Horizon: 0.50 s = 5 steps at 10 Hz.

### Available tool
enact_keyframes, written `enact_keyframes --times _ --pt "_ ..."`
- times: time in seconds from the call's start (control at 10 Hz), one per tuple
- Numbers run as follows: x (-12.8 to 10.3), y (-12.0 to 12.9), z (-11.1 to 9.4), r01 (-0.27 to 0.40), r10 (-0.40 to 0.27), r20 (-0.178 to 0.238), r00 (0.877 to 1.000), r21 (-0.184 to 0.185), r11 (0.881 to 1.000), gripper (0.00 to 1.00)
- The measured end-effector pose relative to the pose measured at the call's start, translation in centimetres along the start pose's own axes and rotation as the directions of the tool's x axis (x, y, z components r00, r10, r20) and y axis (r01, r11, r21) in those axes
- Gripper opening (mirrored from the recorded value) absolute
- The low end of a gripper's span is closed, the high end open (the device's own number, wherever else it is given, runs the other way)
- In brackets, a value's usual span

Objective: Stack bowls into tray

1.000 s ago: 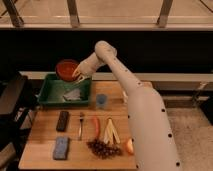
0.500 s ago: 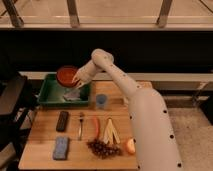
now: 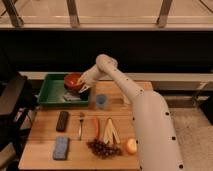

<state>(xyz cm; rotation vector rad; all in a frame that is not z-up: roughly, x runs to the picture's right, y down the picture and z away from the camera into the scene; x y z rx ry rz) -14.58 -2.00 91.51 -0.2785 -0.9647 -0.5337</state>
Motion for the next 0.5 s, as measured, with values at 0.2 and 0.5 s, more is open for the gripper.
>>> enact_keyframes --times 0.2,0.5 --pt "0.35 -0.02 -0.46 -0.011 0.012 -0.006 1.0 0.018 1.0 0.76" --pt "0.26 -0.14 -0.48 -0.012 0.012 -0.004 1.0 0.023 1.0 0.76"
